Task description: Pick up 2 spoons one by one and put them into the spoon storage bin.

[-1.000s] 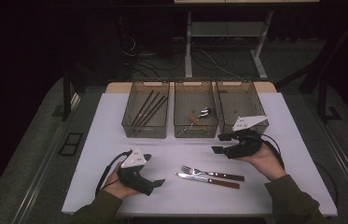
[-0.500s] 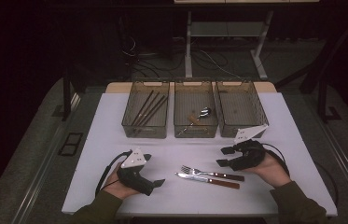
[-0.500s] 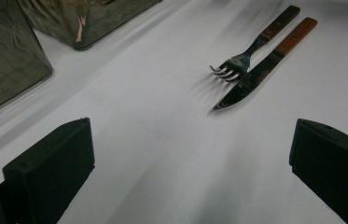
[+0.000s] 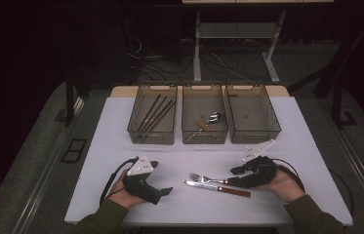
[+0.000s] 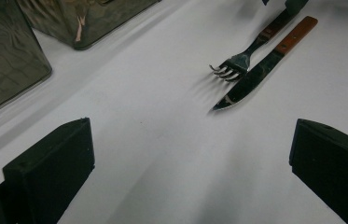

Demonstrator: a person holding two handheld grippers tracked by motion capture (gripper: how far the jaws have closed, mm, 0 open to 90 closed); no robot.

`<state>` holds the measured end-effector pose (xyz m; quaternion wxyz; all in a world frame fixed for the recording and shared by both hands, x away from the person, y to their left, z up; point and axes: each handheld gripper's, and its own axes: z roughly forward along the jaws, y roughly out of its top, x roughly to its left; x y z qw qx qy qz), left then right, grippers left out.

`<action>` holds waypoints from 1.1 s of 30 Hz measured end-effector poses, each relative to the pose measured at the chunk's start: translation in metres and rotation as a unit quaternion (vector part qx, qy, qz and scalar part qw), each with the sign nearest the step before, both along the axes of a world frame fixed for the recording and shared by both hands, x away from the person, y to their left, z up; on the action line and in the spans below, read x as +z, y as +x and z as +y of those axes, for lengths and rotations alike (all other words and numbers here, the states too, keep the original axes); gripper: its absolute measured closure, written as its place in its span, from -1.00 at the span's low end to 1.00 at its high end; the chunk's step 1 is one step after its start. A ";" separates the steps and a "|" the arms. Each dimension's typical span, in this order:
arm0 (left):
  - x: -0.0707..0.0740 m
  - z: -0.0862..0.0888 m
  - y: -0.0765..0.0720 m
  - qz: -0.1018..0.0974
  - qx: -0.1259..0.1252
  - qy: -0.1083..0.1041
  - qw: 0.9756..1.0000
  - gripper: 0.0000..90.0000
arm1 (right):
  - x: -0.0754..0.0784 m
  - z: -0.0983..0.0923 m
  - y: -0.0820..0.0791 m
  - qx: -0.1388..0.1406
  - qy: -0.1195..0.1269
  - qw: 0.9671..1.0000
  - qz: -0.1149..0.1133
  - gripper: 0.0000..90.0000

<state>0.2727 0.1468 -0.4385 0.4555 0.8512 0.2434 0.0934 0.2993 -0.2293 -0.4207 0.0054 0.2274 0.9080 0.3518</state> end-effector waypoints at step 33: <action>-0.001 -0.001 0.000 0.001 0.000 0.002 1.000 -1.00 | -0.021 0.023 0.004 0.081 -0.044 0.995 -0.048 0.60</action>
